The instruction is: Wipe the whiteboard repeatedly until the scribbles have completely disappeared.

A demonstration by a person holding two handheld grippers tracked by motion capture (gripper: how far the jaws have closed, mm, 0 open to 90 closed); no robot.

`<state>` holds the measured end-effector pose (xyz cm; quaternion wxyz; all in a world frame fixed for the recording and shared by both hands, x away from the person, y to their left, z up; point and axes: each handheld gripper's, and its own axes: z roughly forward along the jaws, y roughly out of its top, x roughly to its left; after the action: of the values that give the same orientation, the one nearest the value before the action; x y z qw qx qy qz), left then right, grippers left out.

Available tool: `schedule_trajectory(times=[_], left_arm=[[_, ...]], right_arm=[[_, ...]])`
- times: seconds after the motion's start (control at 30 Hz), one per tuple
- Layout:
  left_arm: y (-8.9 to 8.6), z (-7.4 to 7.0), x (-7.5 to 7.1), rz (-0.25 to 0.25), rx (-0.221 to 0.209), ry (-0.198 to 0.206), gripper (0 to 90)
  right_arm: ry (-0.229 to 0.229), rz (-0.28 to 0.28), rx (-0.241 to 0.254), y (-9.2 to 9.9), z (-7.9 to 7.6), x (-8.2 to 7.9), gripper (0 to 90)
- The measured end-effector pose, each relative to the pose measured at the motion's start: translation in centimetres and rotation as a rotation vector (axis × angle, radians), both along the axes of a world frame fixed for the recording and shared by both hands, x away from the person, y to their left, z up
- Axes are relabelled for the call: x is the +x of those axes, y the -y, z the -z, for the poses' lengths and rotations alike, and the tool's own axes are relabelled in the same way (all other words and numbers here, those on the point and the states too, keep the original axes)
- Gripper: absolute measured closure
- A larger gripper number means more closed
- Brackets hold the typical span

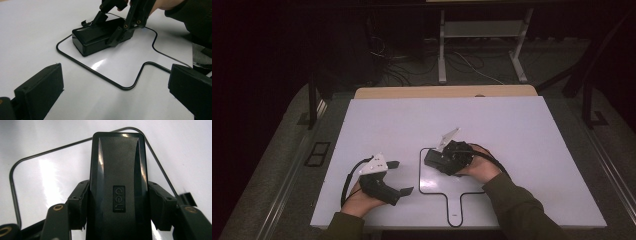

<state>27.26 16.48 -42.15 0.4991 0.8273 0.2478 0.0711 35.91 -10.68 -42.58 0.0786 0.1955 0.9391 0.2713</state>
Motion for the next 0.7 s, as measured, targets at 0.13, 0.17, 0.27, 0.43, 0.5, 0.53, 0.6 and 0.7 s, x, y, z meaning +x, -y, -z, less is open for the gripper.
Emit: schedule_trajectory(times=[0.13, 0.17, 0.27, 0.43, 0.5, 0.53, 0.6, 0.7], left_arm=[[0.0, 0.0, 0.0, 0.002, 0.001, 0.002, 0.0], [0.0, -0.1, 0.0, 0.001, 0.0, 0.002, 0.0], [0.0, -0.1, 0.0, -0.001, -0.002, 0.001, 0.0], [0.0, -0.1, 0.0, 0.0, -0.002, 0.002, 0.0], [0.0, -0.1, -0.1, -0.001, -0.003, 0.004, 0.0], [0.0, -0.1, -0.1, -0.001, -0.003, 0.004, 0.0], [-0.1, -0.1, -0.1, -0.002, -0.004, 0.004, 0.0], [-0.1, -0.1, 0.0, -0.004, -0.005, 0.002, 0.0]], right_arm=[[0.009, -0.06, -0.012, -1.0, 0.1, -0.8, 38.8], [0.011, -0.089, -0.013, -1.4, 0.1, -1.3, 38.8], [-0.004, -0.152, -0.012, -2.8, 0.0, -2.8, 38.8], [-0.018, -0.242, -0.014, -4.2, -0.1, -5.1, 38.8], [-0.028, -0.239, -0.006, -4.1, -0.1, -4.9, 38.8], [-0.025, -0.22, -0.009, -3.8, -0.1, -4.6, 38.8], [-0.01, -0.179, -0.017, -2.9, -0.1, -3.5, 38.8], [-0.009, -0.127, -0.007, -1.7, 0.0, -2.3, 38.8]])
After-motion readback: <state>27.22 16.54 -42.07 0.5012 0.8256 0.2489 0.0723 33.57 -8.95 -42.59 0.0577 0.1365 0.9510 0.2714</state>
